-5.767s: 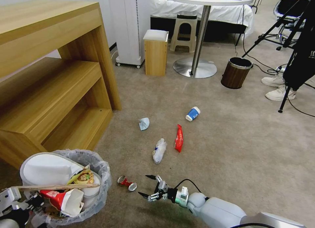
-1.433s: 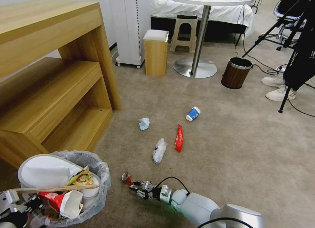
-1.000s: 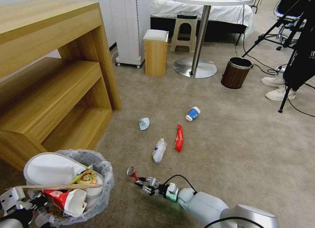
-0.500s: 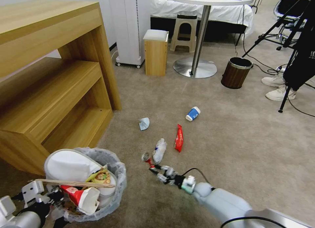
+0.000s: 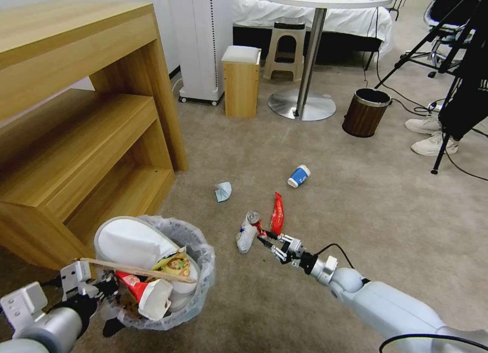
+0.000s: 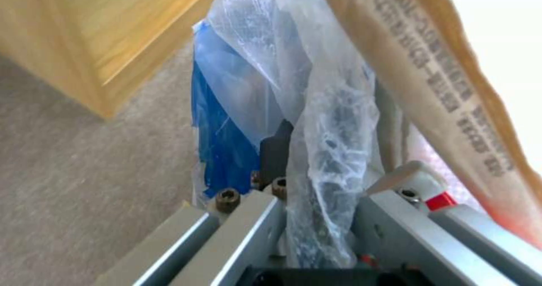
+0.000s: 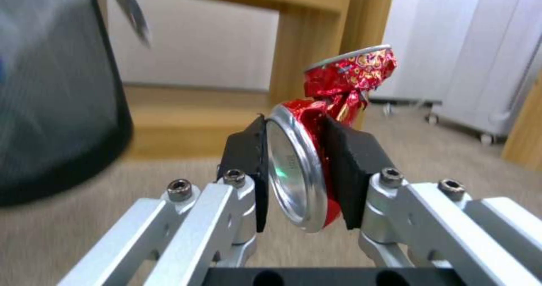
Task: Pick up the trash bin and place the garbage on the floor into it.
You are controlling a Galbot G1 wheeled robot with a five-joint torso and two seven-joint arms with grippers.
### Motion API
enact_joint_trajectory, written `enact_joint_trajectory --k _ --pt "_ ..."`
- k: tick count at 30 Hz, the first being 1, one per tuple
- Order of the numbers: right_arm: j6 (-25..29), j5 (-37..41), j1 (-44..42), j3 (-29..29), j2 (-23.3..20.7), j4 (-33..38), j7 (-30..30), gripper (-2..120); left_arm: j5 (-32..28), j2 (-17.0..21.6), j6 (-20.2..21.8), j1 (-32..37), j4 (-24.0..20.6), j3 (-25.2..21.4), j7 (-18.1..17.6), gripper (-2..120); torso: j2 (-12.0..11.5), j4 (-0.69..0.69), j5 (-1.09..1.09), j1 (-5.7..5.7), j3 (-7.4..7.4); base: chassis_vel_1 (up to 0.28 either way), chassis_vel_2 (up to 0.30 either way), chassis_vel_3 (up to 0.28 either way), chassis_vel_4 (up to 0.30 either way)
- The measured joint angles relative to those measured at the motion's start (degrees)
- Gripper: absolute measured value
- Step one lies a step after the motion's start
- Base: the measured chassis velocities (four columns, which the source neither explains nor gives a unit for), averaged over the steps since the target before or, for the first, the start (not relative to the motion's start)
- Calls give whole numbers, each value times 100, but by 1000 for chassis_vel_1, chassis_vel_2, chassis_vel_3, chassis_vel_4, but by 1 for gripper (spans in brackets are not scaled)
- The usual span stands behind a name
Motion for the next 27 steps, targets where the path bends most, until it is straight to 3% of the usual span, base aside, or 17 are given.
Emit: enact_joint_trajectory --k 8,16,27 --pt "-15 169 155 72 -362 943 223 22 -54 555 -15 -551 416 265 464 0 0 -2 -1 0 0 0 0 0 0" --pt "-96 -75 228 8 -498 1514 692 22 -51 632 27 -610 573 363 568 0 0 0 -1 0 0 0 0 0 0" --pt "-247 -86 612 -254 -659 2041 864 22 -31 671 60 -574 606 391 612 0 0 0 -1 0 0 0 0 0 0"
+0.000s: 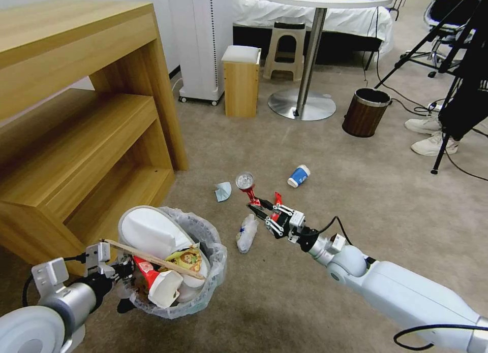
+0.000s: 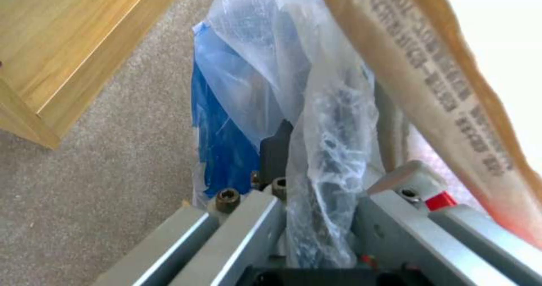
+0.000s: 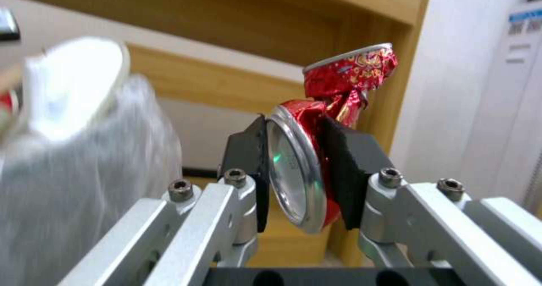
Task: Pick up the trash bin and place the garbage on the floor into it.
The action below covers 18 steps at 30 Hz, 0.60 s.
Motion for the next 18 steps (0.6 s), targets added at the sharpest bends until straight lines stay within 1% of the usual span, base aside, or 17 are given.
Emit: enact_joint_trajectory --k 1,3,4,6,10,11,14,15,18 --pt "0 0 0 0 0 0 0 22 0 0 0 0 0 0 0 0 0 0 0 0 0 0 0 0 0" --pt "-55 103 246 -221 -45 194 36 22 10 20 5 -57 34 29 25 0 0 -1 -1 0 -1 0 0 0 0" --pt "-55 103 246 -221 -45 194 36 22 10 20 5 -57 34 29 25 0 0 -1 -1 0 -1 0 0 0 0" --pt "-92 211 455 -402 -57 339 45 22 10 51 9 -108 75 39 77 0 0 -1 0 0 0 0 0 0 0" --pt "-110 328 761 -718 0 511 50 22 16 102 20 -204 167 52 161 0 0 -2 -1 0 -1 0 0 0 0" --pt "-110 328 761 -718 0 511 50 22 16 102 20 -204 167 52 161 0 0 -2 -1 0 -1 0 0 0 0" --pt "-150 408 1054 -1047 136 626 78 22 14 131 30 -275 226 88 221 0 0 -1 -1 0 -1 0 0 0 0" --pt "-150 408 1054 -1047 136 626 78 22 14 131 30 -275 226 88 221 0 0 -1 -1 0 -1 0 0 0 0" --pt "-186 414 1332 -1410 366 695 186 22 18 200 41 -390 322 140 311 0 0 0 1 0 0 0 0 0 0"
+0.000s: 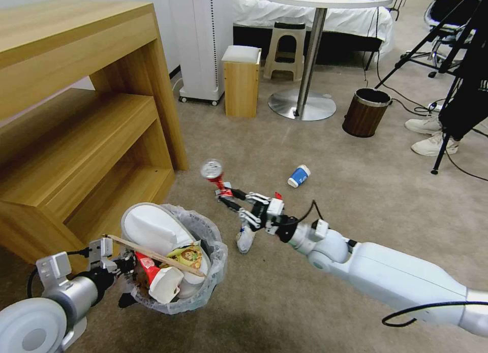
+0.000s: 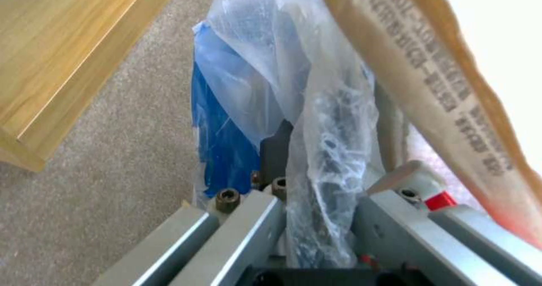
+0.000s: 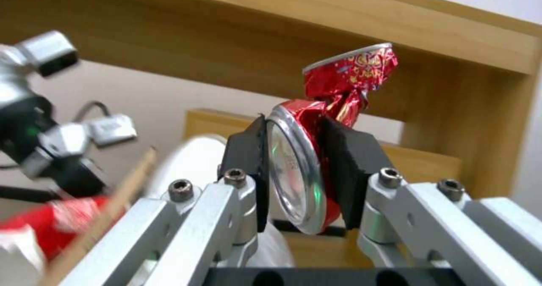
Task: Pick up the trash bin and place the garbage on the floor into it.
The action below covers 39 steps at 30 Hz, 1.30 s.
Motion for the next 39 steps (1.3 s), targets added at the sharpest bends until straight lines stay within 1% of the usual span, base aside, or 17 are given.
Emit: enact_joint_trajectory --k 1,3,4,7,15,24,29,39 --pt "0 0 0 0 0 0 0 22 0 0 0 0 0 0 0 0 0 0 0 0 0 0 0 0 0" --pt "-19 29 211 -263 87 48 43 22 7 43 5 -81 49 38 52 0 0 0 -2 0 0 0 0 0 0" --pt "-19 29 211 -263 87 48 43 22 7 43 5 -81 49 38 52 0 0 0 -2 0 0 0 0 0 0" --pt "-37 51 421 -521 196 65 79 22 9 88 9 -183 114 114 119 0 0 -1 -1 0 0 0 0 0 0" --pt "-76 114 710 -971 371 164 166 22 -3 118 12 -427 285 233 141 0 0 -1 -1 0 0 0 0 0 0" --pt "-80 81 742 -1211 414 156 154 22 -44 154 12 -483 323 213 154 0 0 -1 -1 0 0 0 0 0 0" --pt "-9 59 719 -1352 470 -21 -32 22 -70 158 12 -501 323 179 155 0 0 -1 0 0 0 0 0 0 0" --pt "105 35 643 -1433 563 -245 -309 22 -86 107 9 -432 223 96 143 0 0 -1 -1 0 0 0 0 0 0"
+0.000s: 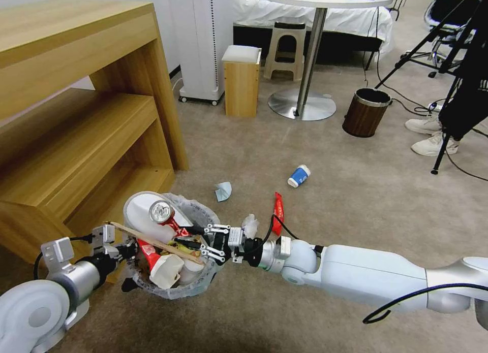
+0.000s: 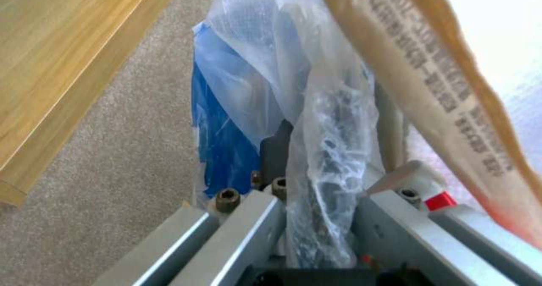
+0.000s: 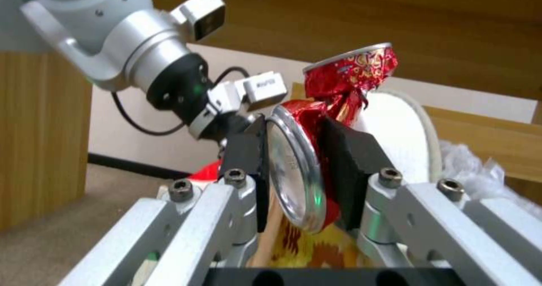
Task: Pick up the trash bin and place the garbage on the floor into it.
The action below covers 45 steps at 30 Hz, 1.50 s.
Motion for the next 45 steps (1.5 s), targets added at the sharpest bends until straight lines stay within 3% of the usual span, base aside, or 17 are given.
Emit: enact_joint_trajectory --k 14,16,18,20,22,24,28,31,45 --pt "54 -205 -77 -130 143 -229 -54 24 -42 -8 -18 177 -257 -146 -64 0 0 0 0 0 0 0 0 0 0" --pt "51 -227 -78 -131 145 -232 -42 35 -47 -16 -20 198 -282 -154 -73 0 0 0 0 0 0 0 0 0 0" --pt "49 -230 -78 -136 142 -232 -41 36 -47 -18 -20 205 -290 -155 -75 0 0 0 0 0 0 0 0 0 0" --pt "38 -254 -74 -147 129 -223 -41 48 -57 -29 -21 221 -317 -158 -84 0 0 0 0 0 0 0 0 0 0" --pt "26 -255 -69 -148 129 -222 -40 52 -59 -29 -23 228 -325 -160 -86 0 0 0 0 0 0 0 0 0 0" --pt "17 -264 -50 -156 138 -247 -46 63 -60 -29 -27 275 -367 -170 -92 0 0 0 0 0 0 0 0 0 0" --pt "0 -240 -25 -162 138 -229 -45 72 -60 -39 -28 313 -389 -179 -92 0 0 0 0 0 0 0 0 0 0" --pt "-52 -204 10 -161 141 -93 -39 95 -59 -48 -25 340 -358 -159 -82 0 0 0 0 0 0 0 0 0 0" --pt "-131 -171 82 -22 68 250 273 100 -91 -151 -17 338 -208 -125 -117 0 0 0 0 0 0 0 0 0 0"
